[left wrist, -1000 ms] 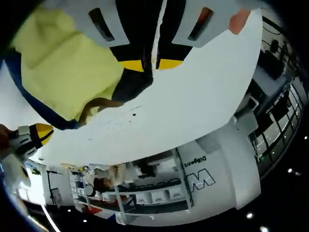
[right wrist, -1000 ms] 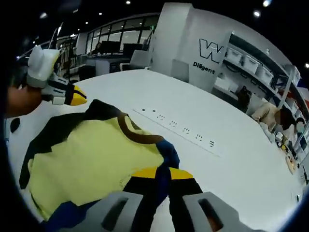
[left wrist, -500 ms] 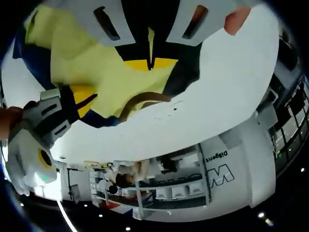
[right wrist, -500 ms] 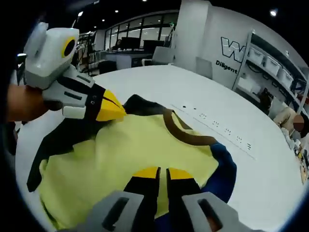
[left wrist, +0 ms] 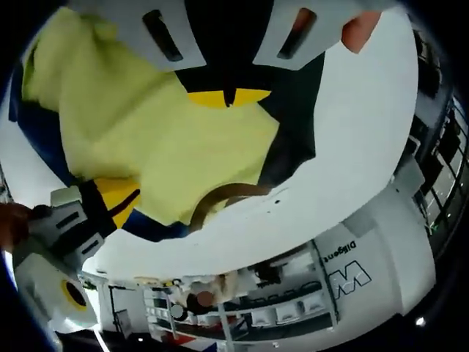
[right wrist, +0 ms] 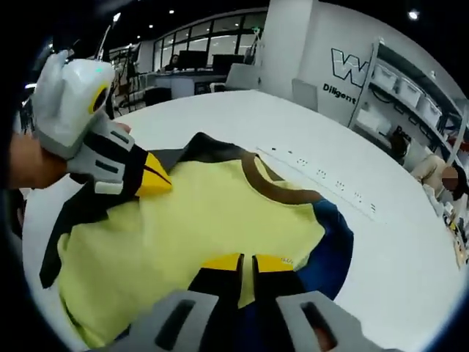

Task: Fold the garment on the visible template until the final outline fits inside the template.

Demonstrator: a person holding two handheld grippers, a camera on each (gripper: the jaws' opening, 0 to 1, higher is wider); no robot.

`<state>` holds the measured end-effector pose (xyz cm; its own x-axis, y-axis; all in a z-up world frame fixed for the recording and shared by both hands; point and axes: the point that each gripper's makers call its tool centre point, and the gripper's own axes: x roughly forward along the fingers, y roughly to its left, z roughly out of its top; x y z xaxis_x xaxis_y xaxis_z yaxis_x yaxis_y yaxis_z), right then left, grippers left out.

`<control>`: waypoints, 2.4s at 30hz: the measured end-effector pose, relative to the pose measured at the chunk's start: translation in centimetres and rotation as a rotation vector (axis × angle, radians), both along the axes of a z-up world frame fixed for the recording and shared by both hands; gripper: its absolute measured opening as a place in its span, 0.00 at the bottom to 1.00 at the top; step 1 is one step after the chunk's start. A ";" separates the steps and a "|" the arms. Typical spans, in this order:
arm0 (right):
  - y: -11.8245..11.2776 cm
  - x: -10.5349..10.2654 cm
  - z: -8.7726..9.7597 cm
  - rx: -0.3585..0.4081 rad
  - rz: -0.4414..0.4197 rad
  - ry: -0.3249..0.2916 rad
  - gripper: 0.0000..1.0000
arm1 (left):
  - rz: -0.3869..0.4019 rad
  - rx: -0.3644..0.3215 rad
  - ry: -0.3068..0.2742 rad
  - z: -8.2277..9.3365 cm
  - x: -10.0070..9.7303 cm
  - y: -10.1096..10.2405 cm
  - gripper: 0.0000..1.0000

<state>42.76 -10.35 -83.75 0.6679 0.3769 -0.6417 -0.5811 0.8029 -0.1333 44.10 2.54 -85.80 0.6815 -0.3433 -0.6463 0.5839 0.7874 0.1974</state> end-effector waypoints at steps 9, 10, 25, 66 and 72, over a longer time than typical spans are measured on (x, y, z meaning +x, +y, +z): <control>-1.2 -4.5 4.5 0.096 0.006 -0.042 0.05 | -0.013 -0.062 -0.099 3.7 -2.4 -0.5 0.02; -1.3 -4.7 4.6 0.098 0.006 -0.045 0.05 | -0.008 -0.074 -0.107 4.0 -3.1 -0.2 0.02; -2.1 -11.2 4.9 0.108 -0.019 -0.048 0.07 | 0.104 -0.187 -0.088 5.5 -10.0 3.2 0.24; 0.6 -24.0 3.2 0.095 0.063 0.114 0.10 | 0.148 -0.290 -0.091 8.7 -20.9 3.2 0.44; 2.1 -26.2 0.8 0.088 0.097 0.239 0.10 | 0.131 -0.272 -0.065 8.0 -21.3 3.0 0.43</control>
<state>16.55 -8.25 -82.95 0.4589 0.4933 -0.7390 -0.6627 0.7440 0.0851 22.75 5.51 -77.80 0.7680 -0.4045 -0.4966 0.4673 0.8841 0.0026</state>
